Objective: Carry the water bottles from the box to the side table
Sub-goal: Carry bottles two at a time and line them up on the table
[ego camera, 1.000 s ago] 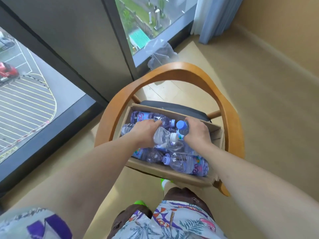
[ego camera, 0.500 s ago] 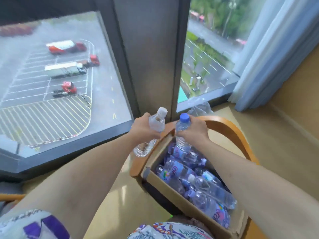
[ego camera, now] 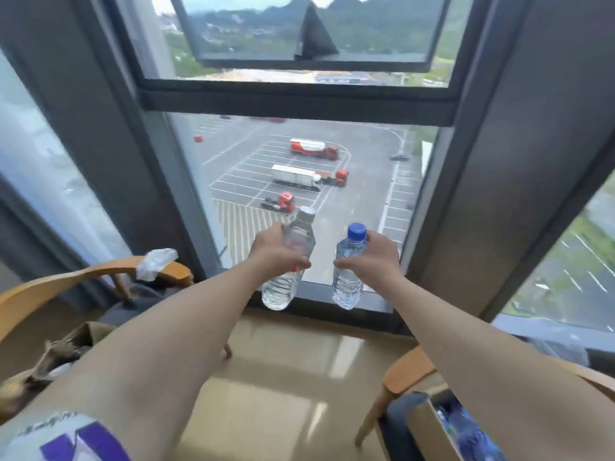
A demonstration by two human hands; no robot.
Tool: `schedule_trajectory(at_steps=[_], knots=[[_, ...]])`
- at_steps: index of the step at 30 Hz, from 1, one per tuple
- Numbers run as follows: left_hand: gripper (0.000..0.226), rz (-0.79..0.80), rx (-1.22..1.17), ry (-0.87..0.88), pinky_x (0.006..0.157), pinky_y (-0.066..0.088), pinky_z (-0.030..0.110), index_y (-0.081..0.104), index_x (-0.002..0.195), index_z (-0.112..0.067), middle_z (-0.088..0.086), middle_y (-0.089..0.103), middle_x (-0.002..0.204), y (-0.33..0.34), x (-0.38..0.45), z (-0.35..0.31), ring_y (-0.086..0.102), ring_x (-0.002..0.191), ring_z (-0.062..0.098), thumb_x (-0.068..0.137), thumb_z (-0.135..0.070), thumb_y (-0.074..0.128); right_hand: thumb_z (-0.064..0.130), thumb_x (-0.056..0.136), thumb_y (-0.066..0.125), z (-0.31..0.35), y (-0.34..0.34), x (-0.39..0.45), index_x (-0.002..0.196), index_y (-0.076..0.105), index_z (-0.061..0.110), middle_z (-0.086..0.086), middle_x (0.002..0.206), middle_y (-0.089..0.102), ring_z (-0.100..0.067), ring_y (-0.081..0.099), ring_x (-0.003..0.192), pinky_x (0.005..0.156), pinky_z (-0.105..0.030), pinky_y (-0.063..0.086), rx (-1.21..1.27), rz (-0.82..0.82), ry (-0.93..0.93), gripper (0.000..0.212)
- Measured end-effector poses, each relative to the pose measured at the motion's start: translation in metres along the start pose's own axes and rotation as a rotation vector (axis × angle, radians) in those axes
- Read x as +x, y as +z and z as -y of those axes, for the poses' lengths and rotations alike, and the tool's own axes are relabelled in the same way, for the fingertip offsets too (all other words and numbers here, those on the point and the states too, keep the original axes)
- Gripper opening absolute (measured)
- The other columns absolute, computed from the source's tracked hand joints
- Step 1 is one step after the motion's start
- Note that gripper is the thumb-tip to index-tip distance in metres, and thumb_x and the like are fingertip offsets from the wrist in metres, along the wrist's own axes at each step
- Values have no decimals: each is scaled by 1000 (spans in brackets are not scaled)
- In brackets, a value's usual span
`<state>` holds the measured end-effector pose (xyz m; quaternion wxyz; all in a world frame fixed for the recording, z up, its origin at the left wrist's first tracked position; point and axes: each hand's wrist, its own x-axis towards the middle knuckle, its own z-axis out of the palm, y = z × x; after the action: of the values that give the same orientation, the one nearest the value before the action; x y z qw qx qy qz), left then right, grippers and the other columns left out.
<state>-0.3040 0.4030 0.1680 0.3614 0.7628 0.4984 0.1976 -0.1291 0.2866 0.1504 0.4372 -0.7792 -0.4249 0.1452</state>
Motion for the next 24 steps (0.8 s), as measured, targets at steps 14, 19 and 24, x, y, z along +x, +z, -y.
schedule_trajectory(at_steps=[14, 19, 24], knots=[[74, -604, -45, -466, 83, 54, 33, 54, 109, -22, 1, 66, 105, -274, -153, 232, 65, 96, 22, 48, -30, 96, 34, 52, 91, 259, 294, -88, 80, 68, 24, 8, 75, 69, -11, 66, 74, 65, -33, 53, 94, 587, -460, 37], [82, -846, -144, -636, 88, 56, 41, 45, 110, -24, 6, 65, 108, -332, -244, 307, 65, 98, 27, 48, -23, 98, 30, 51, 93, 336, 385, -164, 74, 64, 29, 15, 72, 65, -1, 61, 69, 61, -27, 51, 141, 859, -620, 37], [73, -1049, -50, -837, 59, 41, 21, 46, 95, -31, -15, 60, 86, -380, -338, 361, 61, 80, 14, 38, -43, 90, 31, 52, 89, 405, 473, -248, 83, 67, 26, 8, 78, 69, -13, 67, 77, 69, -32, 56, 124, 1090, -747, 39]])
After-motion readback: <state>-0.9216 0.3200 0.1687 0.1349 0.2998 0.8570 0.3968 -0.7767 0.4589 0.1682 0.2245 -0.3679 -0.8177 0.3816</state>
